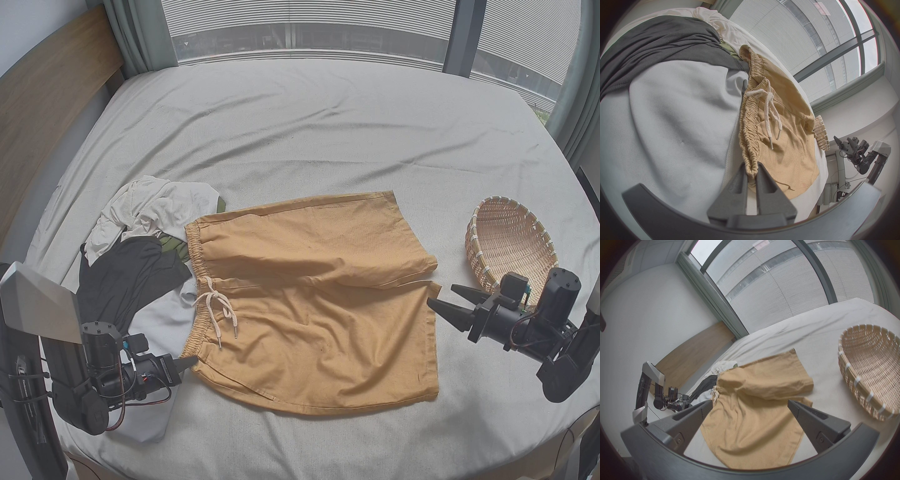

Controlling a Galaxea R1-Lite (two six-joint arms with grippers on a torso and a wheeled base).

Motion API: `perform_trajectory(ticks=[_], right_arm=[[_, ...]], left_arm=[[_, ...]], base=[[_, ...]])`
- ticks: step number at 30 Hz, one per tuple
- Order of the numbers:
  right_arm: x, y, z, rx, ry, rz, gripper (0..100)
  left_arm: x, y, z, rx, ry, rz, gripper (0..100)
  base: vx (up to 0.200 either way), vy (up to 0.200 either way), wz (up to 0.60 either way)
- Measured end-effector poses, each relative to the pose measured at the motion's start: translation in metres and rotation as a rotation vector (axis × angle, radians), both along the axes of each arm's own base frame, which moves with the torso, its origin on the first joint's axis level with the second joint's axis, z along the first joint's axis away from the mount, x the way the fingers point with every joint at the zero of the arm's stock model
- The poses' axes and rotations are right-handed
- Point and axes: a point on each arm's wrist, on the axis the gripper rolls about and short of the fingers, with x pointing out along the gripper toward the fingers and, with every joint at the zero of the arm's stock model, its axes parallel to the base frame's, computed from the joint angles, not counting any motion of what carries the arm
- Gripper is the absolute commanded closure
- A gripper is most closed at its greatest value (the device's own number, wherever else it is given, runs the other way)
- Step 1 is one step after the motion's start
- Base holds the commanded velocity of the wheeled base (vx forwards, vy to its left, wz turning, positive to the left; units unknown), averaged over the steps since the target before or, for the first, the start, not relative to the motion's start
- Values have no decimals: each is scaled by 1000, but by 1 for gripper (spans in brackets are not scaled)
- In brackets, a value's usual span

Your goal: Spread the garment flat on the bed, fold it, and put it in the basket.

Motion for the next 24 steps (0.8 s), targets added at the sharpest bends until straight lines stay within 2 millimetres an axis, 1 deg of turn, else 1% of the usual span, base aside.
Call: perform_trajectory(ticks=[9, 17, 22, 24], right_arm=[[-15, -14, -41, -120, 143, -19, 0], [-36, -20, -61, -181, 256, -8, 0], [-39, -20, -71, -204, 295, 6, 0], [-40, -20, -78, -215, 328, 14, 0]], left_arm=[[-1, -3, 2, 0, -5, -13, 100], [-1, -4, 2, 0, -8, -16, 100], [-1, -4, 2, 1, -8, -15, 100], [-1, -4, 2, 3, -9, -12, 100]], base=[[0, 0, 0], [0, 0, 0], [0, 0, 0], [0, 0, 0]])
